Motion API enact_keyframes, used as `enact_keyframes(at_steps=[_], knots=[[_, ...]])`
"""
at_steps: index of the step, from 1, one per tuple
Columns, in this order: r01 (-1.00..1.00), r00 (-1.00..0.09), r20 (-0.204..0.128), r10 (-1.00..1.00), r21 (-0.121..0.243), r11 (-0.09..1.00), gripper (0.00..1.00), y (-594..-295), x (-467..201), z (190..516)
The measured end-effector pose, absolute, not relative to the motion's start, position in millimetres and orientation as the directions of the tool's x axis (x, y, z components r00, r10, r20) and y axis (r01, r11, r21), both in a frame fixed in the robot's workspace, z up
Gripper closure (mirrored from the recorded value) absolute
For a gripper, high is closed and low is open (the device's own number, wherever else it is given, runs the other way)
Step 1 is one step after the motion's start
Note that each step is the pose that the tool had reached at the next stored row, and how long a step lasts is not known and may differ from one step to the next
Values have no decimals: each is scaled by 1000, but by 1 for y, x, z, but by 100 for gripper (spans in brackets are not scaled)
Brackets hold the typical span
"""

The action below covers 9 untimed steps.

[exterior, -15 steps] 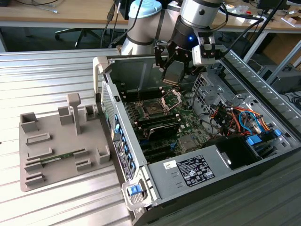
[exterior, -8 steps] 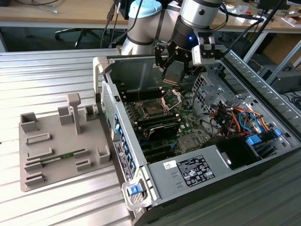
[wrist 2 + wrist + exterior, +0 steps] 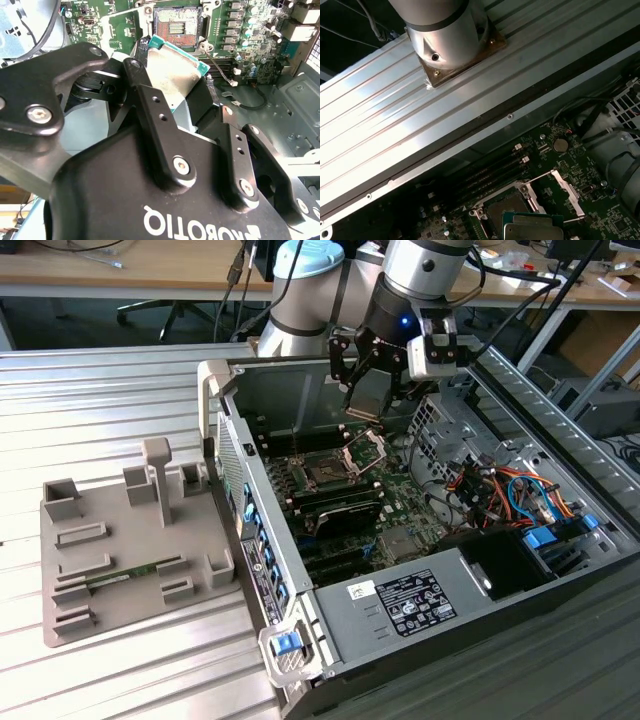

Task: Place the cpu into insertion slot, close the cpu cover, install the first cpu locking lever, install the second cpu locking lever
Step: 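Place the cpu into insertion slot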

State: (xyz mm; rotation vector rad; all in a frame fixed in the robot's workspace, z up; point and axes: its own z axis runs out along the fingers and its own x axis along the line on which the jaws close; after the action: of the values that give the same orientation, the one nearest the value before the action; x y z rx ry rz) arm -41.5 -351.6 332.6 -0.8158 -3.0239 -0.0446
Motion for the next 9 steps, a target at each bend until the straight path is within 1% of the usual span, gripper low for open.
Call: enact_keyframes(at_steps=[9], knots=[[515,-857,16,515,25,857,46,-352,-42,333]])
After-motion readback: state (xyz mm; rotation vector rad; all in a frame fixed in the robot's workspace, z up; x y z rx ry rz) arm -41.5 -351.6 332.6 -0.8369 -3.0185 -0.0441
